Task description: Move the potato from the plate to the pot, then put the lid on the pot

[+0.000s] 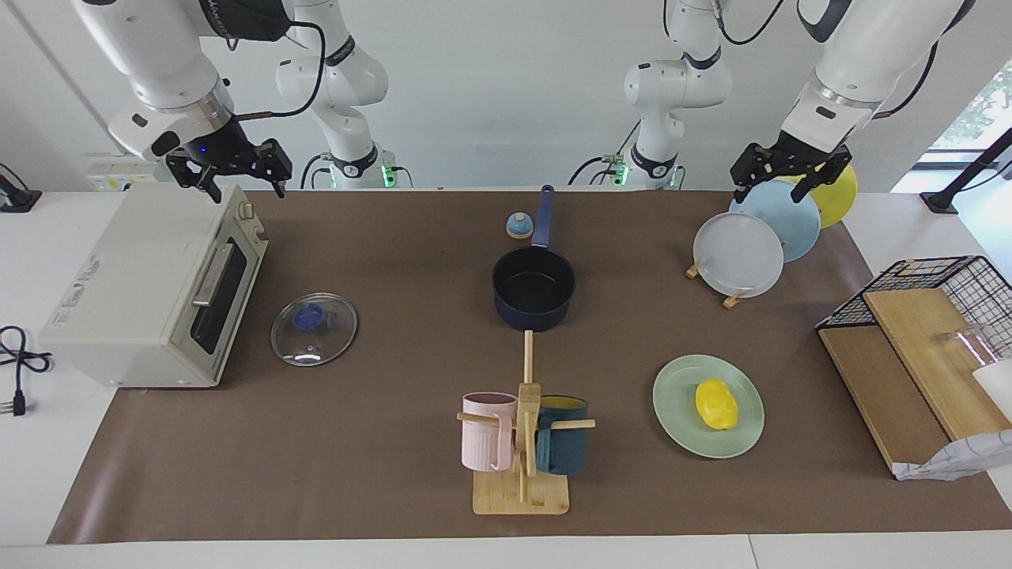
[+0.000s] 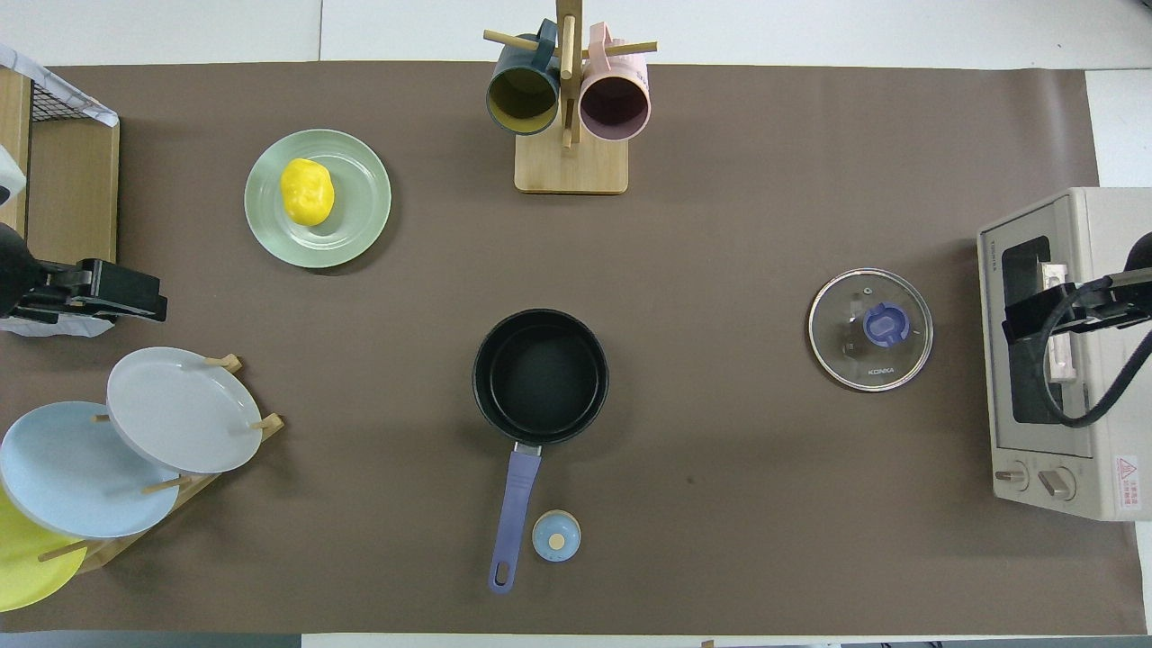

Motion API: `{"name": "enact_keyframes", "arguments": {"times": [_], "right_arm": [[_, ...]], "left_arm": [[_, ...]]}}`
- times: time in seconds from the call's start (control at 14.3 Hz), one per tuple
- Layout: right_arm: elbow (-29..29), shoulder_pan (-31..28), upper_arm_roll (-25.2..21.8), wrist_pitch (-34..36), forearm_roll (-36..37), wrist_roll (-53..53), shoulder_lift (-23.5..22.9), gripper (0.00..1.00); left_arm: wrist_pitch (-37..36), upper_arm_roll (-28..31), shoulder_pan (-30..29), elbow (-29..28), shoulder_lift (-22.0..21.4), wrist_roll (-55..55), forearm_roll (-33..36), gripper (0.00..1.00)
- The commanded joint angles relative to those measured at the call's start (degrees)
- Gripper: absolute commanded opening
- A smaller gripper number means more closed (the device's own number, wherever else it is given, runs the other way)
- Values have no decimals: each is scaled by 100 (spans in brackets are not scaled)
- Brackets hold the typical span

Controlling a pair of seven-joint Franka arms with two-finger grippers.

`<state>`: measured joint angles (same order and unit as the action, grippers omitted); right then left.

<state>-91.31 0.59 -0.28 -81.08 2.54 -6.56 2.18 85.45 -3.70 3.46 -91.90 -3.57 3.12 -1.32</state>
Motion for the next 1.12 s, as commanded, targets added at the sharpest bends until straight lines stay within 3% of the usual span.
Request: {"name": "enact_keyframes", "arguments": {"times": [0.0, 0.63, 0.84, 1.05], "right_arm": [[-150, -50, 36, -101, -60, 58, 116, 100], [-150, -50, 36, -101, -60, 58, 116, 100], [-142, -50, 28, -101, -60, 58, 116, 100], [-142, -50, 36, -101, -60, 58, 116, 100]], "left_arm": [[-64, 1, 41, 23, -56, -57, -44, 100], [338, 1, 76, -30, 92, -22, -122, 100], [883, 1, 155, 259, 1082, 5, -237, 100], [1383, 18, 182, 1269, 2542, 5, -158, 100]]}}
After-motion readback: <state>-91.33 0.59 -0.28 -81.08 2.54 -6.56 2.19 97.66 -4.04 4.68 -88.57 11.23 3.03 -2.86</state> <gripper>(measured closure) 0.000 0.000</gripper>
